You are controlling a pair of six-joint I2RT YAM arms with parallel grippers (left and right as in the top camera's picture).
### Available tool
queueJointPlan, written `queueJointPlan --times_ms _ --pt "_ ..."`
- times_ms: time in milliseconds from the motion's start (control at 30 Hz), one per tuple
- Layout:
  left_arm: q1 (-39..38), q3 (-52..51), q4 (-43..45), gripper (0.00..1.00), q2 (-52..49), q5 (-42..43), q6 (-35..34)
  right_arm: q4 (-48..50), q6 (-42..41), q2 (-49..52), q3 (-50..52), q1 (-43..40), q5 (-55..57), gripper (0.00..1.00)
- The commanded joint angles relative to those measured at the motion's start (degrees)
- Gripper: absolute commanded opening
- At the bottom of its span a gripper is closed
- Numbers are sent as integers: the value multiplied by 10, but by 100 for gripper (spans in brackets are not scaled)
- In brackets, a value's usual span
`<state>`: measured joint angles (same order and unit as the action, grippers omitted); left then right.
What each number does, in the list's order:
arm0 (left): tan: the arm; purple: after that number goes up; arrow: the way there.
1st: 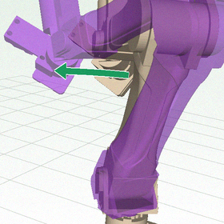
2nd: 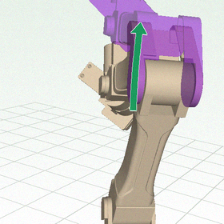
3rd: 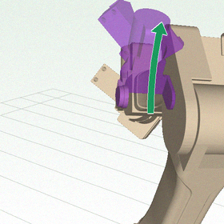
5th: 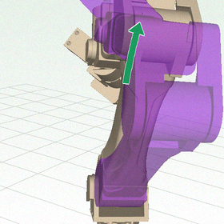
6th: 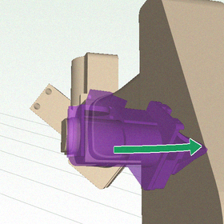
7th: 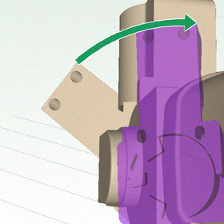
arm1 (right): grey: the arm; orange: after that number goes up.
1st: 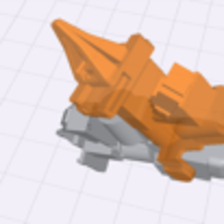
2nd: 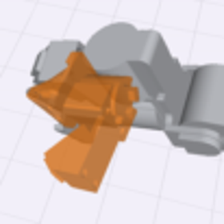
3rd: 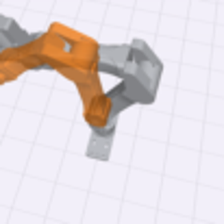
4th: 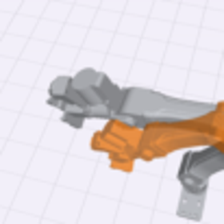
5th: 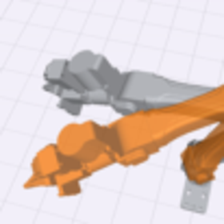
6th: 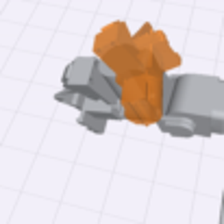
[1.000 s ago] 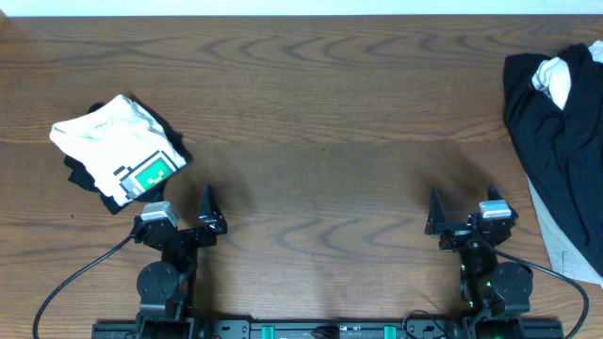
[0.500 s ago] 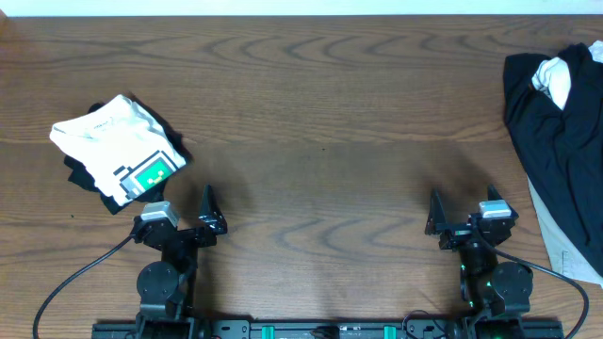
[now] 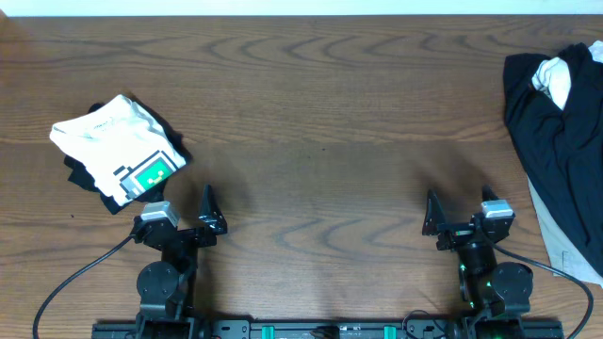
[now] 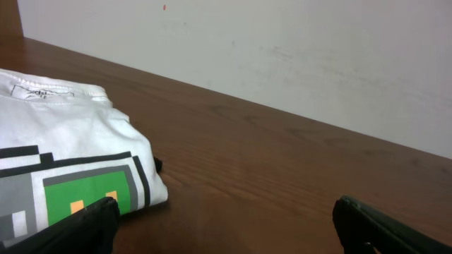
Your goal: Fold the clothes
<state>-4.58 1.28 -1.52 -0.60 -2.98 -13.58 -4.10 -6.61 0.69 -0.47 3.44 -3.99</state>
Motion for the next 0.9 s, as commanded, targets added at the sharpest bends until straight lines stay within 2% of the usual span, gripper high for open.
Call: queueJointPlan --times_ms 0,233,467,700,867 --pt "3 -10 -23 98 3 -5 -3 -25 -28 2 -16 -4 -19 99" --pt "3 -10 -23 98 3 9 -7 -153 -28 45 -105 -4 13 99" --pt "3 4 -47 98 -1 72 -7 -287 -28 163 -250 -4 90 99" --pt "3 94 -150 98 -57 84 -7 -408 -27 329 -394 -4 137 99" --pt "3 191 -209 98 -145 84 -7 -415 -27 412 -458 -4 108 99"
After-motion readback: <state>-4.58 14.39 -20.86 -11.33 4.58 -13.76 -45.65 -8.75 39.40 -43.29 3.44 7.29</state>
